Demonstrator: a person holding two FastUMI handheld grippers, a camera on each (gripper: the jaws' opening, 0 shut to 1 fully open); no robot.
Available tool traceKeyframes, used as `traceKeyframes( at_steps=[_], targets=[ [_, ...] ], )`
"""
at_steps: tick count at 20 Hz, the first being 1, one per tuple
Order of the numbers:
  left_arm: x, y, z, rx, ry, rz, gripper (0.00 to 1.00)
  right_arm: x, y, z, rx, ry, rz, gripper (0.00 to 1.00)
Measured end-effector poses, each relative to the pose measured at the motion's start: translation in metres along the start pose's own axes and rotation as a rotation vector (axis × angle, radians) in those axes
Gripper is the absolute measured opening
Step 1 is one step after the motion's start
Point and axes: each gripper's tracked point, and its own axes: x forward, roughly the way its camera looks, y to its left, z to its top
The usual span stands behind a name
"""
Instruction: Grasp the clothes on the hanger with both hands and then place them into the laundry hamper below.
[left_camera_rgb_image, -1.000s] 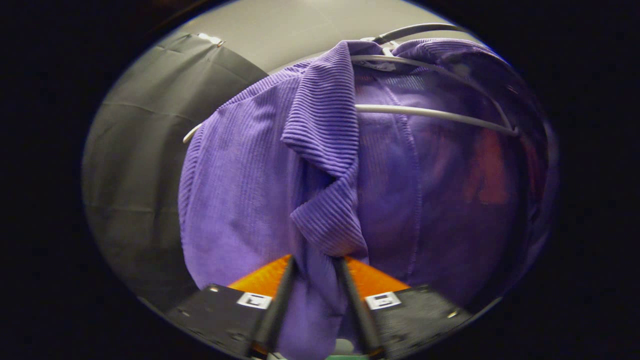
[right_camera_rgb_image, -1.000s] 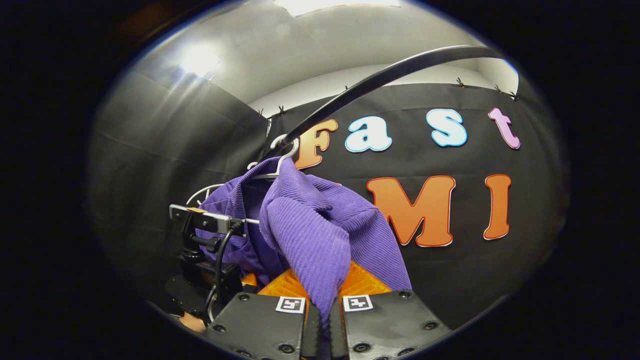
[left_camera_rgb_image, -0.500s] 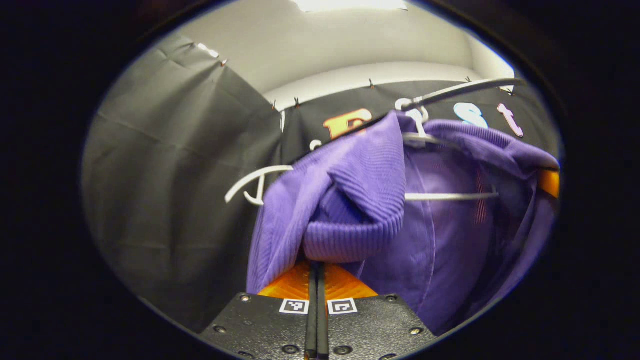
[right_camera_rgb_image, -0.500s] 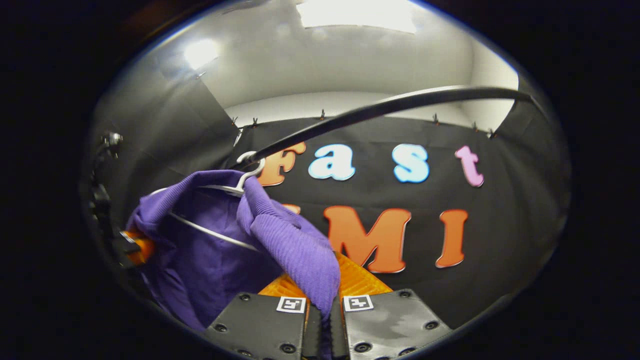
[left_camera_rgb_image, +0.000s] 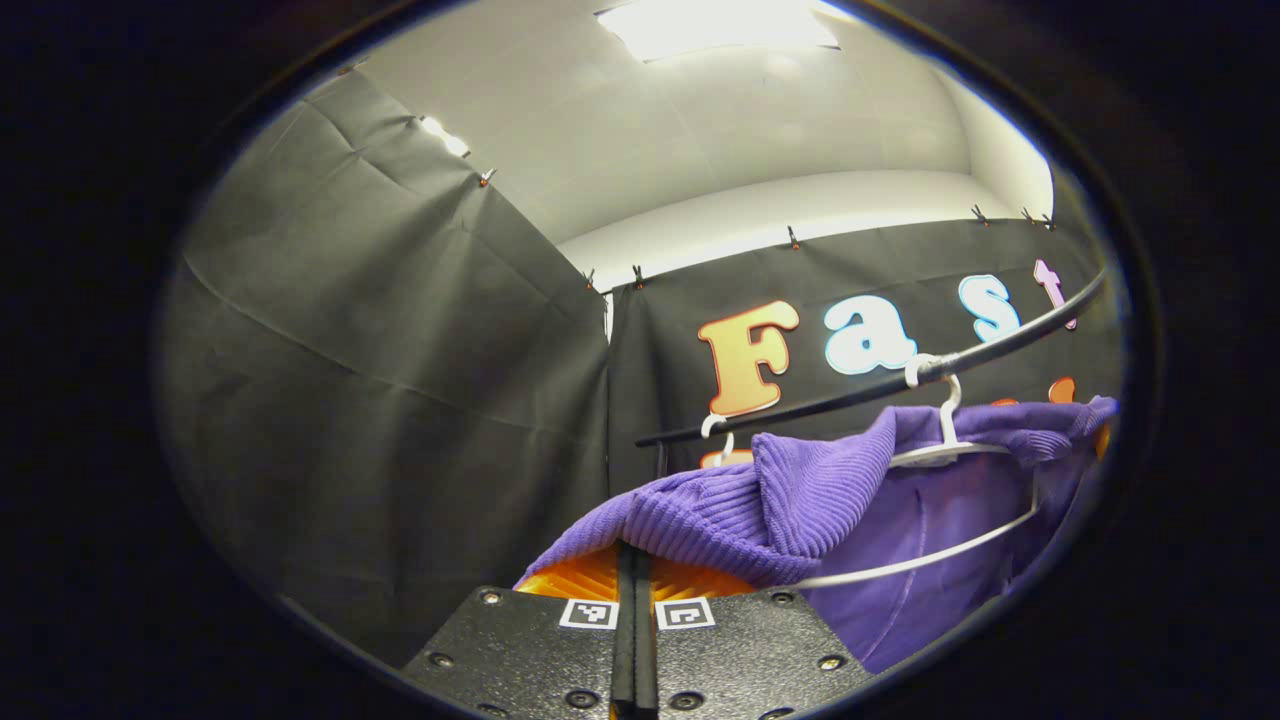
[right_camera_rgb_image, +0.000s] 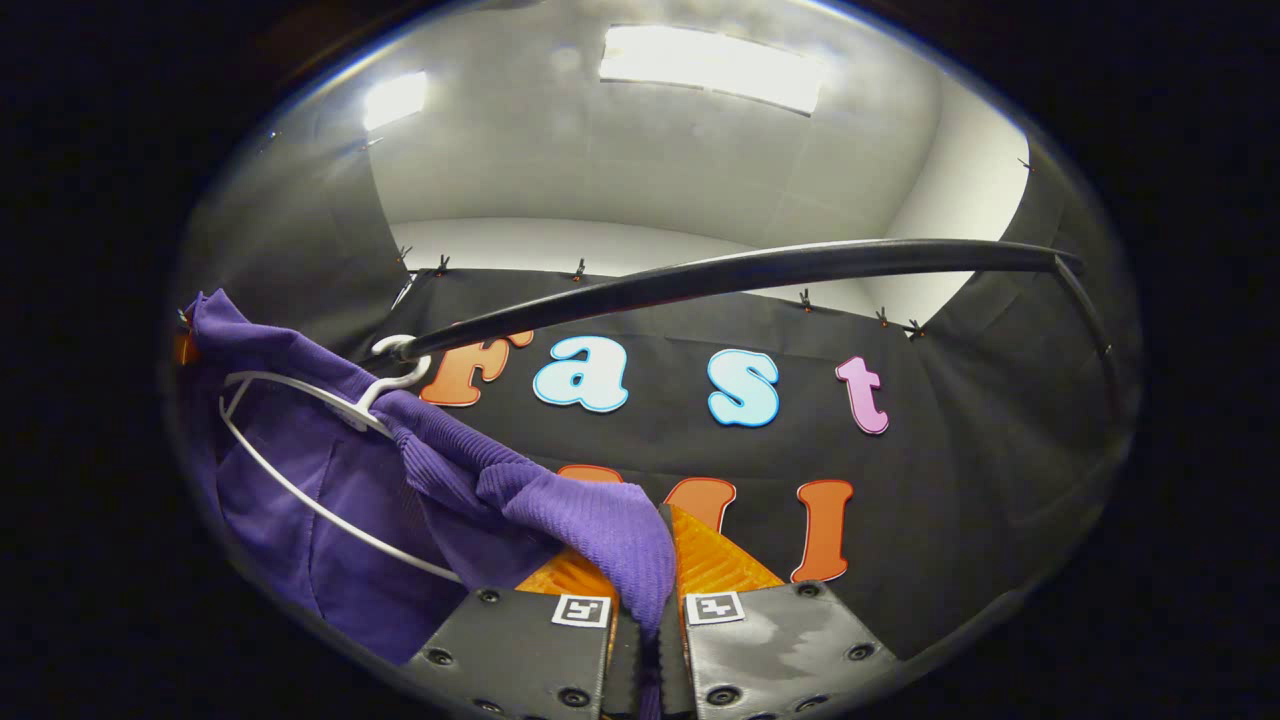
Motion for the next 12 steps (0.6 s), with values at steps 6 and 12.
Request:
traceKeyframes(
  at_steps=[6,12],
  targets=[
    [0.044,0.001,-0.003,-0.057,0.014,-0.049,0.02,0.039,-0.009,-0.004,0.056,-0.011,-0.061,0.14],
    [0.077,-0.008,-0.023,-0.051,0.057,-0.093,0.0,0.08,-0.007,-0.017,0.049,-0.004,-0.064,0.14]
  ],
)
